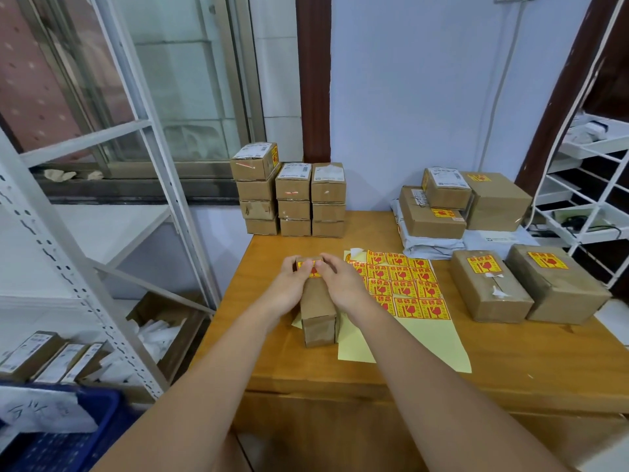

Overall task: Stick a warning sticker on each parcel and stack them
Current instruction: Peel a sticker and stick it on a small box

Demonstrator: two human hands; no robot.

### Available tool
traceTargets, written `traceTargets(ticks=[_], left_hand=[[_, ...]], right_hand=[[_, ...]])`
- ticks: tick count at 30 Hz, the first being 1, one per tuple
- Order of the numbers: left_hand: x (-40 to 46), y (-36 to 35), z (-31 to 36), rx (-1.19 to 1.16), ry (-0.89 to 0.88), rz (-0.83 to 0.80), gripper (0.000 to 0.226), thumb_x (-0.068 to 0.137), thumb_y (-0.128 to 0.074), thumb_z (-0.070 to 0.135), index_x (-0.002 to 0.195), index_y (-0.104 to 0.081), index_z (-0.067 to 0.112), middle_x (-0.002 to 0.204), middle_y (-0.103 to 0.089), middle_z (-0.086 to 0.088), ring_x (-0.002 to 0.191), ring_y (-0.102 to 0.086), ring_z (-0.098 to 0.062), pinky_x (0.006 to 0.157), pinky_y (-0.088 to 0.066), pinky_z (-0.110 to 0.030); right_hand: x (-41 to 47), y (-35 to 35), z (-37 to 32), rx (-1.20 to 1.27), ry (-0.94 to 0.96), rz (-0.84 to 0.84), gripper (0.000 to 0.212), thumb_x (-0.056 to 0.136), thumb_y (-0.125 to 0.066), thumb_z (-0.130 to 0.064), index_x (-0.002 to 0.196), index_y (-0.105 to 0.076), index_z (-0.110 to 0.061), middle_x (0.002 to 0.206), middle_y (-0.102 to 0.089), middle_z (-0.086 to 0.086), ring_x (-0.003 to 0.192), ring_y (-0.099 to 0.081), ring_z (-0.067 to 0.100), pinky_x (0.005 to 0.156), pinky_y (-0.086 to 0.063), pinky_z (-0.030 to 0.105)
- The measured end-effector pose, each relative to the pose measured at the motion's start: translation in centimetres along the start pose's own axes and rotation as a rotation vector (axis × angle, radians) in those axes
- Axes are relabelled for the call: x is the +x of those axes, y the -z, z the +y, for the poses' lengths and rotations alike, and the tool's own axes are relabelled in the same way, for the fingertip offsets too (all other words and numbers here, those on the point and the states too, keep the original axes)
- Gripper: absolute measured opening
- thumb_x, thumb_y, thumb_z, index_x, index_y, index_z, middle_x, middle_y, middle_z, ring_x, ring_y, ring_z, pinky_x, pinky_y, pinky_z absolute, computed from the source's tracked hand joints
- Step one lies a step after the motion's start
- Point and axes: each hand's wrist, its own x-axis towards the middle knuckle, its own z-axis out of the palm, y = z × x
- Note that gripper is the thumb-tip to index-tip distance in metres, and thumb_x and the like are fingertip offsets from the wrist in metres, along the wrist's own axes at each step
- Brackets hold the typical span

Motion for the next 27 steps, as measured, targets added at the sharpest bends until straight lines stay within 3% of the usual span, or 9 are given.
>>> traceTargets(ticks=[4, 6, 8, 10, 15, 21, 27], left_hand=[[0.5, -0.6, -0.1, -0.002, 0.014, 0.005, 0.055, 0.109, -0.043, 0.043, 0.157, -0.025, 0.024, 0.133, -0.056, -0.004, 0.104, -0.058, -0.011, 0.076, -0.05, -0.025], [0.8, 0.0, 0.0, 0.039, 0.021, -0.03, 0.06, 0.108, -0.047, 0.044, 0.159, -0.023, 0.025, 0.137, -0.056, -0.005, 0.114, -0.06, -0.018, 0.089, -0.054, -0.032], [1.1, 0.7, 0.0, 0.084, 0.023, -0.067, 0.066, 0.105, -0.052, 0.044, 0.161, -0.022, 0.024, 0.144, -0.053, -0.004, 0.124, -0.057, -0.021, 0.105, -0.051, -0.04], [1.3, 1.1, 0.0, 0.121, 0.028, -0.091, 0.071, 0.104, -0.056, 0.044, 0.162, -0.021, 0.023, 0.15, -0.049, -0.004, 0.13, -0.053, -0.022, 0.112, -0.046, -0.043], [0.7, 0.2, -0.1, 0.084, 0.032, -0.089, 0.065, 0.109, -0.046, 0.04, 0.163, -0.012, 0.027, 0.149, -0.049, -0.005, 0.128, -0.054, -0.023, 0.11, -0.046, -0.04], [0.0, -1.8, -1.4, -0.072, -0.01, 0.106, 0.052, 0.109, -0.039, 0.036, 0.159, -0.025, 0.038, 0.153, -0.045, 0.0, 0.13, -0.051, -0.022, 0.103, -0.048, -0.036], [-0.1, -1.8, -1.8, -0.118, -0.035, 0.124, 0.055, 0.109, -0.04, 0.036, 0.161, -0.024, 0.038, 0.164, -0.033, 0.003, 0.141, -0.042, -0.018, 0.11, -0.042, -0.034]], right_hand=[[0.1, 0.0, 0.2, -0.017, -0.002, 0.0, 0.047, 0.109, -0.041, -0.035, 0.152, -0.043, -0.016, 0.151, -0.049, 0.005, 0.137, -0.045, 0.021, 0.102, -0.036, 0.027], [0.1, 0.0, 0.4, -0.015, 0.0, 0.0, 0.047, 0.109, -0.041, -0.036, 0.152, -0.043, -0.016, 0.152, -0.048, 0.005, 0.137, -0.044, 0.022, 0.106, -0.038, 0.03], [0.1, -0.2, 0.5, 0.003, -0.003, 0.0, 0.048, 0.109, -0.041, -0.036, 0.152, -0.042, -0.016, 0.152, -0.048, 0.005, 0.138, -0.044, 0.022, 0.11, -0.039, 0.034], [0.2, -0.2, 0.7, 0.023, -0.005, 0.003, 0.048, 0.108, -0.042, -0.037, 0.152, -0.043, -0.017, 0.151, -0.049, 0.005, 0.136, -0.046, 0.022, 0.111, -0.04, 0.037], [0.2, -0.3, 0.7, 0.035, -0.002, 0.001, 0.047, 0.108, -0.04, -0.037, 0.152, -0.044, -0.018, 0.15, -0.05, 0.005, 0.135, -0.047, 0.022, 0.112, -0.041, 0.042], [-0.2, -0.5, 0.8, 0.046, 0.007, 0.026, 0.045, 0.11, -0.037, -0.034, 0.151, -0.045, -0.017, 0.154, -0.047, 0.003, 0.14, -0.042, 0.02, 0.114, -0.034, 0.033], [-0.4, -0.4, 0.8, 0.096, -0.013, 0.025, 0.047, 0.109, -0.04, -0.039, 0.151, -0.047, -0.019, 0.154, -0.046, 0.001, 0.142, -0.041, 0.019, 0.114, -0.035, 0.033]])
